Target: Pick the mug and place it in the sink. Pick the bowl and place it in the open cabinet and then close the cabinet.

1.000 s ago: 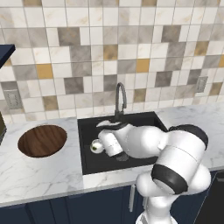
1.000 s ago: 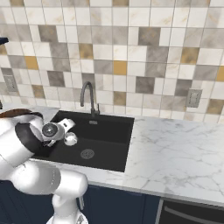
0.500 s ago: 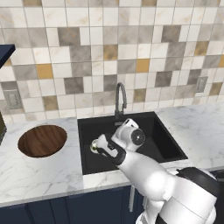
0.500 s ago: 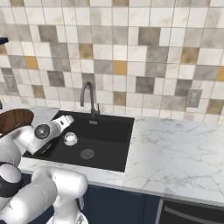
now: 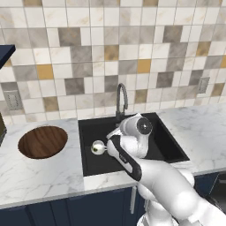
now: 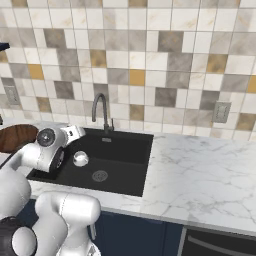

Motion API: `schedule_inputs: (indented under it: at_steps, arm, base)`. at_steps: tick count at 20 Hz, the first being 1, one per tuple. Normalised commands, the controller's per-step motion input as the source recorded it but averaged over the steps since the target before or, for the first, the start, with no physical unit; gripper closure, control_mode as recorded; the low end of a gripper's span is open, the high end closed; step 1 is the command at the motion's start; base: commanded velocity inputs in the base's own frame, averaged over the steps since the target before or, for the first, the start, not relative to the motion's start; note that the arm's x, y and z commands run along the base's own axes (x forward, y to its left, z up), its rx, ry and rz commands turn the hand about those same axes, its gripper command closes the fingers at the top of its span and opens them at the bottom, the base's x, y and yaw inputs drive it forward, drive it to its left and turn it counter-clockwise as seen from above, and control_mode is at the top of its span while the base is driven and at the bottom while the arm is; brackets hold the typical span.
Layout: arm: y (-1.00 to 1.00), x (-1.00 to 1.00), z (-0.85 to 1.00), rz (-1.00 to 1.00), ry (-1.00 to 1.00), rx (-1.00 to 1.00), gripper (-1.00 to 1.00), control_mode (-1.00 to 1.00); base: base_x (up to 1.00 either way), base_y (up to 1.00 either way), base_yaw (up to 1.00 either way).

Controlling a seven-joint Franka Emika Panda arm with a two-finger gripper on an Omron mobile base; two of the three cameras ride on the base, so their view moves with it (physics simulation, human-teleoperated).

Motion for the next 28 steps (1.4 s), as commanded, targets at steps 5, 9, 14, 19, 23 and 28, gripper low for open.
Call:
schedule_inputs:
  at_steps: [5,9,14,19,23,28]
  arm:
    - [0.00,-0.44,0.74,-0.22,0.21,0.18,-1.00,-1.00]
    - [0.03,-0.38,0.25,-0.28,0.35,0.22,-1.00,-1.00]
    - [0.03,-0.13,0.02,-0.20,0.27,0.29,-1.00,-1.00]
    - [0.18,-0.06,-0.03,-0.06,0.13,0.13,-1.00,-1.00]
    - [0.46,0.00,0.00,-0.05,0.00,0.00,-1.00,-1.00]
    - [0.56,0.00,-0.04,-0.01,0.01,0.00,-1.00,-1.00]
  base:
    - [0.00,0.00,0.00]
    - [0.00,0.00,0.00]
    - [0.00,0.00,0.00]
    - [0.00,0.00,0.00]
    - [0.00,0.00,0.00]
    - [0.00,0.00,0.00]
